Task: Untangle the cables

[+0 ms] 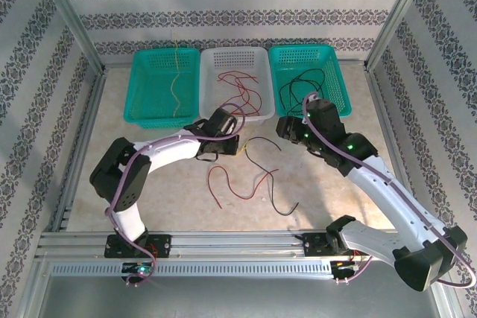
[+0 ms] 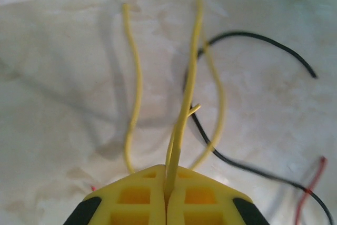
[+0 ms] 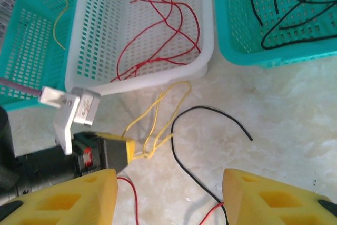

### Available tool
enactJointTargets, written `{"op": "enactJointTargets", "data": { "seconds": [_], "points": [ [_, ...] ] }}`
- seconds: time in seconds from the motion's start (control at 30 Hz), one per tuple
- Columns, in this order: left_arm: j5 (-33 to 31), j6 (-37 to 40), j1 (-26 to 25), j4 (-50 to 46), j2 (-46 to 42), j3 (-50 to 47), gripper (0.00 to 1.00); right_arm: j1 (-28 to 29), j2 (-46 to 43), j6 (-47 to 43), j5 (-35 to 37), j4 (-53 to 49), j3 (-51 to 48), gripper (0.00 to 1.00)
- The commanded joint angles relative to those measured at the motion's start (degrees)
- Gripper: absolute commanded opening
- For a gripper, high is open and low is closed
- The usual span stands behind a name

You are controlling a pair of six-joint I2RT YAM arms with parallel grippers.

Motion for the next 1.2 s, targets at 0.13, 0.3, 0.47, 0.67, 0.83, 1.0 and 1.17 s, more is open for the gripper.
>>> {"op": "enactJointTargets", "data": {
  "seconds": [0.13,0.3,0.47,0.67,0.83,1.0,1.17],
  "points": [
    [2.19,-5.94,-3.03,-4.12,-24.10,-6.04,0.00,0.29,3.12,-5.89,0.79,-3.91,13.78,0.55],
    [-1.37,-7.88,-2.93,-8.31,-37.81,-5.09,0.00,0.32,4.43,-8.03,-0.74,-3.54,19.97,0.56],
    [0.25,-8.60,-1.88,-8.30,-44.00,-0.34,0.00,0.31,4.70,-7.04,-5.39,0.16,21.09,0.57],
    [7.27,-15.50,1.44,2.60,-48.09,-0.16,0.00,-0.23,5.70,-4.57,-11.24,4.50,20.71,0.58],
    [14.93,-24.89,6.63,16.96,-49.02,-4.35,0.00,-1.59,5.68,-0.76,-16.24,9.57,17.75,0.59],
    [21.28,-33.49,9.35,35.35,-47.69,-9.50,0.00,-5.41,6.60,7.99,-25.70,17.64,13.37,0.60],
    [26.75,-38.32,9.77,45.17,-42.64,-10.89,0.00,-6.01,7.25,15.39,-32.65,27.43,8.30,0.63]
  ]
}}
